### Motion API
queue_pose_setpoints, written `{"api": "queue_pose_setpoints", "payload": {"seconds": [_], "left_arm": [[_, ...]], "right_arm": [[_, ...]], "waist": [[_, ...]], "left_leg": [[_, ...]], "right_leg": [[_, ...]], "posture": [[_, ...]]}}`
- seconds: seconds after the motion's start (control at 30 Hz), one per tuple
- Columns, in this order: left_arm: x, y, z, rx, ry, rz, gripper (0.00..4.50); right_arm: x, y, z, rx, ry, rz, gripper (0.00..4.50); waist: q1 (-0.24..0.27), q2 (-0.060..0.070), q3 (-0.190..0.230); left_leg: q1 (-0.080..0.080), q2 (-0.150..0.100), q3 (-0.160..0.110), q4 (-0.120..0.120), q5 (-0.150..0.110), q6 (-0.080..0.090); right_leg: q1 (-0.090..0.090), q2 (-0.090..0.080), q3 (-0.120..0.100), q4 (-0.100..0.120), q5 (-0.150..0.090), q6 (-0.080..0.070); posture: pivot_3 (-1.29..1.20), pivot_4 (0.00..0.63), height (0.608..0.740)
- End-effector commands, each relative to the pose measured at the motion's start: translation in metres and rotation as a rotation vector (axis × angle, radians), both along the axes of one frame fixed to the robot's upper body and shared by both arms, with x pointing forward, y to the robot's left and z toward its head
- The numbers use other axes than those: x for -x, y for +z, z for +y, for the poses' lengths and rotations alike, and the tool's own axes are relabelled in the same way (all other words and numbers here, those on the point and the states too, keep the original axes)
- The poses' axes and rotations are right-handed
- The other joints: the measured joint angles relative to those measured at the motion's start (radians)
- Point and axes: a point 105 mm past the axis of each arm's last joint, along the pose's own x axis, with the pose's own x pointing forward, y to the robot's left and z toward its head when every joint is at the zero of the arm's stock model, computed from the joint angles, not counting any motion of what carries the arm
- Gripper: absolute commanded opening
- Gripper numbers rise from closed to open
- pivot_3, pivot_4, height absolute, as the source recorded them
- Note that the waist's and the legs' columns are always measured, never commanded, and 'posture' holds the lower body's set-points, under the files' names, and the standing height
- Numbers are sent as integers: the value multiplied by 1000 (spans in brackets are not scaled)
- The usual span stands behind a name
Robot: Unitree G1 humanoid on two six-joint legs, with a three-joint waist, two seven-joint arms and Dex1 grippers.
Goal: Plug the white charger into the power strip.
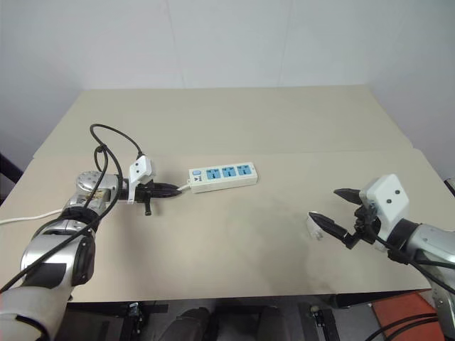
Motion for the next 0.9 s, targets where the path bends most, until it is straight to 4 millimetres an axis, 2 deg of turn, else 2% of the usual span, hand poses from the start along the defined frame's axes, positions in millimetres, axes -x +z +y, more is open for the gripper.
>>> {"api": "queue_pose_setpoints", "payload": {"seconds": [0.03,0.23,0.5,0.7,0.83,0.9], "left_arm": [[-2,13,6,39,46,-49,20],[27,3,10,26,47,-7,20],[69,10,1,24,66,50,20],[73,11,6,16,105,65,20],[91,19,3,99,-1,107,1192],[92,22,4,110,-16,81,1821]], "right_arm": [[-3,6,2,8,2,-56,4500],[-10,1,6,3,19,-58,4500],[-19,-7,10,-2,51,-50,4500],[-26,-10,15,-10,73,-51,4500],[-26,-11,15,-12,74,-54,4500],[-26,-10,14,-11,70,-56,4500]], "waist": [[-1,0,0],[-14,0,0],[-2,1,0],[3,2,0],[-1,2,0],[-1,2,0]], "left_leg": [[0,0,0,0,0,0],[0,0,0,0,0,0],[2,1,0,-2,0,0],[4,1,0,-2,0,0],[4,1,0,-3,0,-1],[4,1,0,-3,-1,-1]], "right_leg": [[0,0,0,0,0,0],[-1,0,1,0,0,0],[-1,0,2,-4,0,-1],[0,0,3,-3,-1,-1],[-1,0,3,-3,-1,-2],[-1,0,3,-3,-1,-2]], "posture": [[0,150,740],[0,150,740],[0,150,740],[0,150,740],[0,150,740],[0,150,740]]}}
